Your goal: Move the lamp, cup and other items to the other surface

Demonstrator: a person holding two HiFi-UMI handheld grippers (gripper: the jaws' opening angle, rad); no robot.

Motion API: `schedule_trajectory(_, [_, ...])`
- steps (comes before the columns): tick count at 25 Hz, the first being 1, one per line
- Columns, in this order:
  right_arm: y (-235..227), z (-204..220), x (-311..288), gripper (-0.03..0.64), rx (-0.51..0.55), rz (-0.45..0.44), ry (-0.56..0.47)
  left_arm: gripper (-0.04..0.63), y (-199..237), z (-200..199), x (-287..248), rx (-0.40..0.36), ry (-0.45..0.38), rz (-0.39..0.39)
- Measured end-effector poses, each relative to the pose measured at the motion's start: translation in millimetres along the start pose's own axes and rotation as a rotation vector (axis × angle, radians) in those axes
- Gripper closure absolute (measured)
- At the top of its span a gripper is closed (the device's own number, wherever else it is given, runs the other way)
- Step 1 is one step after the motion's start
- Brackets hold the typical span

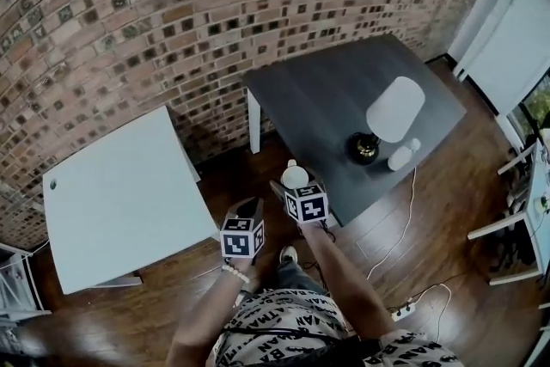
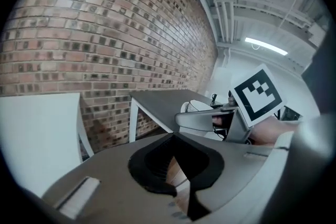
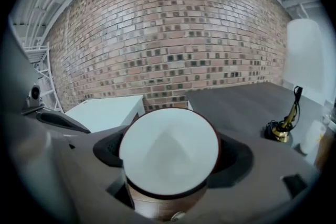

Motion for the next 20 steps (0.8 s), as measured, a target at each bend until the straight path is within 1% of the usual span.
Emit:
schedule_trajectory(6, [-79.8,-29.5,-15.2,0.184,-0.048,0.071,-0.018,0.592,-26.6,-29.8,-65.0,-0.064,0.024,0.072])
schedule_trajectory(13, [-164.3,-45.6,-46.4,0.183,-0.09,0.124,-0.008,0.592,-48.3,-52.3,-129.8,-0.091,0.046,0.109])
schedule_trajectory(16, [-190.5,-50.7,-64.9,0.183,-0.102,0.128,-0.004,0.592,-52.6,-59.4,-154.5,-0.107,0.058,0.116])
schedule_trajectory(20, [-210.3,-52.9,-92.3,0.183,-0.107,0.124,0.017,0.592,-52.7,-65.1,-177.0,-0.095,0.067,0.107])
Point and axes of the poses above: the fingertips, and each gripper's own axes: x backward along the fingers, y to its left, z out of its underside, the point moved 8 cm from there along x, backward along the fingers, and after that the axes turned 14 degrees about -x, right-handed, at the moved point
